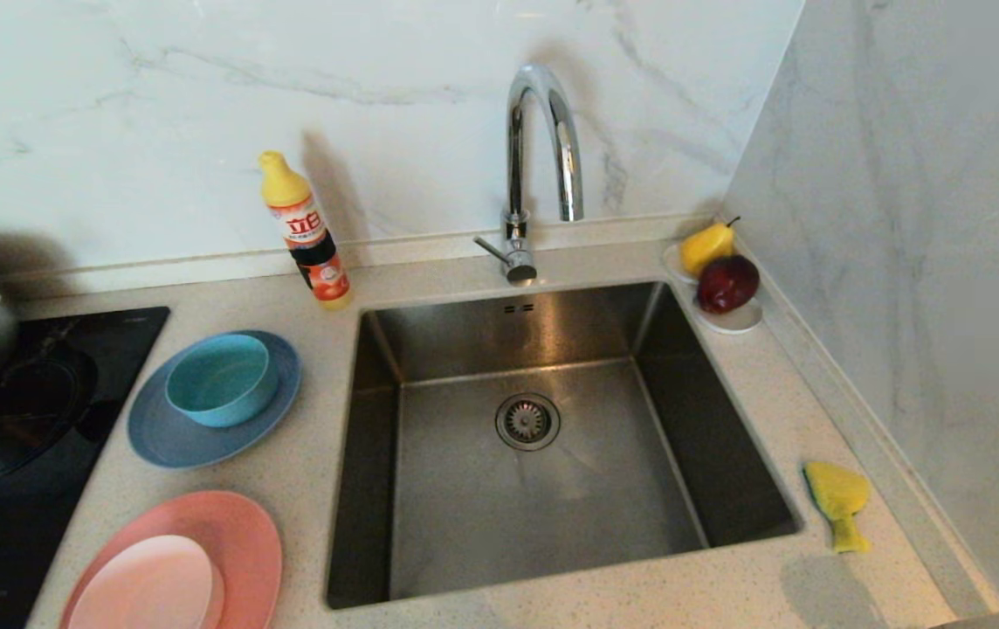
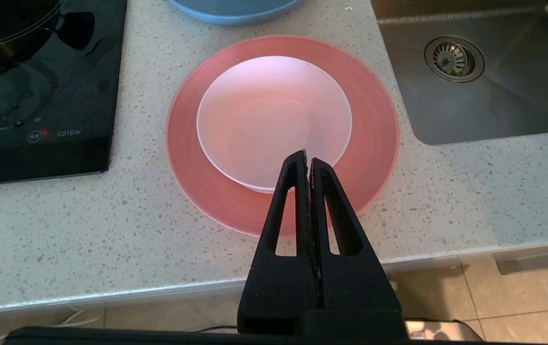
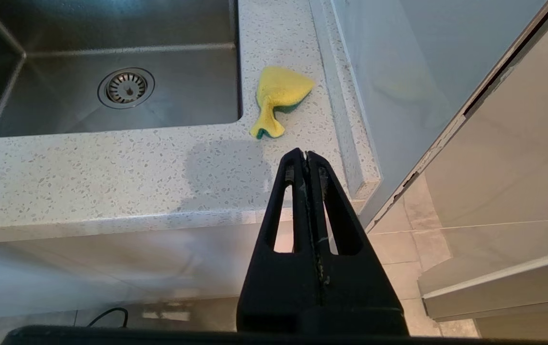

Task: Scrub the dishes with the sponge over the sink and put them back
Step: Grab the dish soap

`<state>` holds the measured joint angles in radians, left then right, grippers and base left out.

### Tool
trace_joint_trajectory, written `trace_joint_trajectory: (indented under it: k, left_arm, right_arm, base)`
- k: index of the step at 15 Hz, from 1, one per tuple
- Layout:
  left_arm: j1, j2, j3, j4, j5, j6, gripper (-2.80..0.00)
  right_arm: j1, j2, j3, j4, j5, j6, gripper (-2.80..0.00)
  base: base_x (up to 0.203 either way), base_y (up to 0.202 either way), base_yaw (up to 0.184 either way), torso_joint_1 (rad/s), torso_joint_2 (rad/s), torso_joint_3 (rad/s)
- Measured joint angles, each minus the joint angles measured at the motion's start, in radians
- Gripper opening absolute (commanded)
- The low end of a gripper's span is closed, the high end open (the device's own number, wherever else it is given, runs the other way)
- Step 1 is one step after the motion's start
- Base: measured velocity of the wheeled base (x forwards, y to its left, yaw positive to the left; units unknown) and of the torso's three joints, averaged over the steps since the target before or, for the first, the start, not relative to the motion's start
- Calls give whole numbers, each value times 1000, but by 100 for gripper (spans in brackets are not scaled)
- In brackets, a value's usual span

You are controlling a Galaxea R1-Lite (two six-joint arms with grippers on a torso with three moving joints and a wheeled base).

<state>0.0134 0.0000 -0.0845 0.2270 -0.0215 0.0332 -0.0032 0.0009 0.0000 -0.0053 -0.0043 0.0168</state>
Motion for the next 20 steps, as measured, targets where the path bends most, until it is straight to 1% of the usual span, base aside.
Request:
trace_joint_trajectory:
  k: [3, 5, 6, 9, 12, 14, 17, 20]
  left_arm:
    - [0, 0, 0, 0, 2, -6, -280]
    - [0, 0, -7, -3, 24, -7, -280]
    - [0, 2, -31, 9, 23, -6, -280]
    - [0, 57, -167, -2, -18, -7, -280]
    - [0, 213, -313, -16, -30, -7, -280]
    - [1, 335, -364, -40, -30, -6, -280]
    - [1, 571, -385, -176, -23, -9, -280]
    - [1, 828, -393, -353, 3, -28, -280]
  right_arm:
    - [0, 0, 0, 0, 0, 0, -280]
    - [0, 0, 0, 0, 0, 0, -280]
    - [0, 0, 0, 0, 0, 0, -280]
    - [0, 0, 0, 0, 0, 0, -280]
    - [0, 0, 0, 0, 0, 0, -280]
    - [0, 0, 0, 0, 0, 0, -280]
    - [0, 0, 0, 0, 0, 0, -280]
    - [0, 0, 0, 0, 0, 0, -280]
  base:
    - [0, 0, 0, 0, 0, 0]
    - [0, 0, 0, 0, 0, 0]
    - [0, 0, 0, 0, 0, 0]
    - [0, 0, 0, 0, 0, 0]
    - [0, 0, 0, 0, 0, 0]
    - [0, 0, 0, 0, 0, 0]
    - [0, 0, 0, 0, 0, 0]
    - [0, 0, 0, 0, 0, 0]
